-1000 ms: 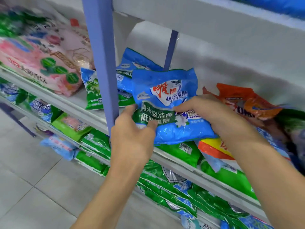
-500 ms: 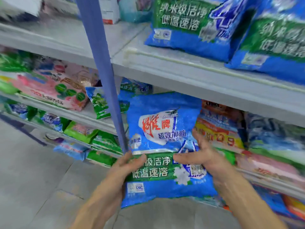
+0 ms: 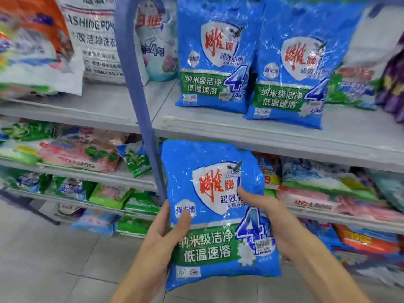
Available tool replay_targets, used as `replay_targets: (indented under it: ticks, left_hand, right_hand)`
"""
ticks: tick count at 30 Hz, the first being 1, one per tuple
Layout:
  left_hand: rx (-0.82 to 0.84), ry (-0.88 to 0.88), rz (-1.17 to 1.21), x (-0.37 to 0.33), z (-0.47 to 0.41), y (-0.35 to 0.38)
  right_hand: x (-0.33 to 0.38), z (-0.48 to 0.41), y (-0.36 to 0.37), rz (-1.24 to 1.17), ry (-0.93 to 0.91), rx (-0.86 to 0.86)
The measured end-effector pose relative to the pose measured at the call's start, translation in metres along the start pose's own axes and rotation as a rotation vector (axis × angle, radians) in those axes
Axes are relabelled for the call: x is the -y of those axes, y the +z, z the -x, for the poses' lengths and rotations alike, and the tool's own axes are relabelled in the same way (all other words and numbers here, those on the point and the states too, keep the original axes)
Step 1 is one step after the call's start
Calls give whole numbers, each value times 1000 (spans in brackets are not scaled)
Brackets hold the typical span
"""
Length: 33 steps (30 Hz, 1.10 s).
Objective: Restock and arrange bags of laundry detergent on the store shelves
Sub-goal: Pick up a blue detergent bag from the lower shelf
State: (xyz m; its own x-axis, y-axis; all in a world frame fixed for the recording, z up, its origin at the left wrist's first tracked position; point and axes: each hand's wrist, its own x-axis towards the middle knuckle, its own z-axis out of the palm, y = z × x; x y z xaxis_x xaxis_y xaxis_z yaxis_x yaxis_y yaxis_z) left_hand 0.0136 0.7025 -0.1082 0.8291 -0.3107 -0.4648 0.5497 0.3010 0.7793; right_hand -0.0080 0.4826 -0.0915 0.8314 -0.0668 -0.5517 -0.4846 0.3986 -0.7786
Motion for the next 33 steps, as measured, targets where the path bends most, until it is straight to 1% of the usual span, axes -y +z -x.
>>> replay_targets:
  ticks: [3,6,9,12,14,19,21,24,26,28,30,33]
  left_hand:
    - [-10,25,-115,-16,4,16]
    - [-17,41,-213,-33,2,35]
    - [43,107,-273,-51,0,54]
    - [120,165,-276,-69,-3,72]
    - [127,249,-273,-85,-10,88]
    - [75,426,-200,-151,-39,125]
    - [98,507,-175,-182,-57,134]
    - [139,679,-179,-223,-88,143]
    - [128,751,-193,-239,-109,146]
    - [101,777,-208,-243,-131,145]
    - [61,760,-203,-240,-150,140]
    - [25,739,-148,-240,-172,130]
  right_hand:
    - [5,20,1,-13,-55,-57]
    - [14,37,2,19,-189,-121]
    - [31,53,4,56,-323,-232]
    - [57,65,6,89,-435,-254]
    - [76,67,7,70,-536,-258]
    - [146,46,27,135,-800,-262]
    - [177,30,32,133,-882,-278]
    - [217,1,36,163,-983,-283]
    - [233,-25,35,153,-991,-269]
    - [241,-51,33,133,-960,-190]
    - [243,-77,29,114,-912,-158]
    - [242,-106,26,87,-794,-186]
